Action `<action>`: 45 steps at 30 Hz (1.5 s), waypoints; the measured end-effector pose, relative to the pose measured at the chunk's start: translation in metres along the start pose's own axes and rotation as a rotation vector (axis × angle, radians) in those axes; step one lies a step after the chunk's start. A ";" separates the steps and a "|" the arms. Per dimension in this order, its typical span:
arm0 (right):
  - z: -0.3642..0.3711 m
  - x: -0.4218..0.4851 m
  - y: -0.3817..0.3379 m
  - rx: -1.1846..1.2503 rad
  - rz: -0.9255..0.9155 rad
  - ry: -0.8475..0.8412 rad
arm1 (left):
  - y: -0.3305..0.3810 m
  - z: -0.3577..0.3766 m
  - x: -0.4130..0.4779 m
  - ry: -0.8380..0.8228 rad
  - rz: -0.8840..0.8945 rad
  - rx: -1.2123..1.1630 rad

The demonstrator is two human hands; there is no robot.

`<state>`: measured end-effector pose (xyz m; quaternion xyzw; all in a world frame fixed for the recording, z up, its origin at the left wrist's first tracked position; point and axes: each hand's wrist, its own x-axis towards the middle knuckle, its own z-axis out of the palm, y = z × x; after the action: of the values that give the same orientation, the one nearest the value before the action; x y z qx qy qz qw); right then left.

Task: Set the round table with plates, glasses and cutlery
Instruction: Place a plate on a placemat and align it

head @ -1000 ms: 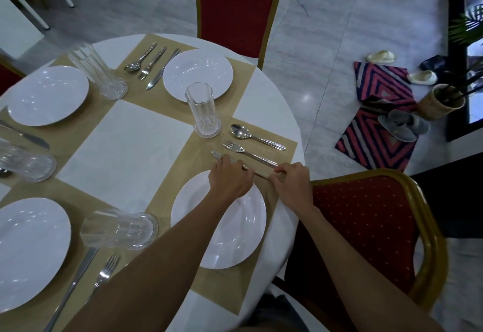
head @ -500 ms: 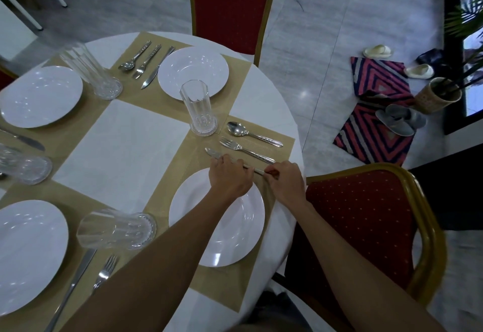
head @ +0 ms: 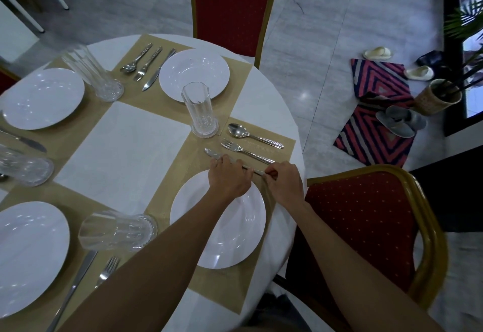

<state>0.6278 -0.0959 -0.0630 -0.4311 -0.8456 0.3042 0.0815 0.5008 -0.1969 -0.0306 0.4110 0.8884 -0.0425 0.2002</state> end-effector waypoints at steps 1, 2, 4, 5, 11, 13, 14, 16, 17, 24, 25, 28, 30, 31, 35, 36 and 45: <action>0.000 0.000 0.000 0.006 -0.002 0.003 | 0.000 0.000 0.000 -0.002 0.000 -0.008; 0.000 0.000 0.000 0.009 -0.006 0.007 | 0.000 0.001 0.000 -0.002 0.000 -0.013; 0.001 0.000 0.001 0.013 -0.010 0.000 | 0.000 0.000 -0.001 -0.001 0.001 -0.015; 0.001 0.000 0.001 0.012 -0.011 0.000 | 0.000 0.000 -0.001 0.000 -0.001 -0.014; -0.001 -0.002 0.001 0.014 -0.012 -0.005 | 0.002 0.002 -0.001 -0.001 -0.003 -0.004; -0.002 -0.002 0.003 0.028 -0.007 -0.012 | 0.002 0.002 0.001 -0.007 -0.001 0.001; -0.004 -0.003 0.004 0.037 -0.002 -0.015 | 0.003 0.001 0.001 -0.010 0.002 0.004; -0.008 -0.006 0.007 0.055 0.014 -0.020 | 0.003 0.001 0.003 -0.003 0.008 0.005; -0.010 -0.007 0.009 0.062 0.020 -0.018 | 0.003 0.001 0.004 0.004 0.014 0.002; -0.020 -0.010 0.016 0.048 0.011 0.008 | 0.007 -0.004 0.004 0.012 0.047 -0.026; -0.021 -0.011 0.016 0.048 0.012 0.008 | 0.009 -0.004 0.004 0.019 0.051 -0.020; -0.022 -0.009 0.014 0.047 0.015 0.016 | 0.013 -0.005 0.005 0.078 0.064 -0.020; -0.022 -0.003 0.010 0.049 0.022 0.029 | 0.018 -0.006 0.006 0.112 0.081 -0.023; -0.022 0.001 0.009 0.052 0.026 0.037 | 0.021 -0.007 0.007 0.125 0.092 -0.022; -0.020 0.013 0.003 0.038 0.036 0.051 | 0.024 -0.011 0.011 0.136 0.101 0.002; -0.020 0.015 0.002 0.034 0.042 0.048 | 0.024 -0.011 0.011 0.136 0.104 0.003; -0.015 0.022 0.005 0.040 0.031 0.037 | 0.023 -0.001 0.002 0.121 0.171 0.055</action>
<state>0.6232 -0.0701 -0.0567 -0.4478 -0.8310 0.3143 0.1008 0.5165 -0.1807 -0.0286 0.4926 0.8590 -0.0247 0.1376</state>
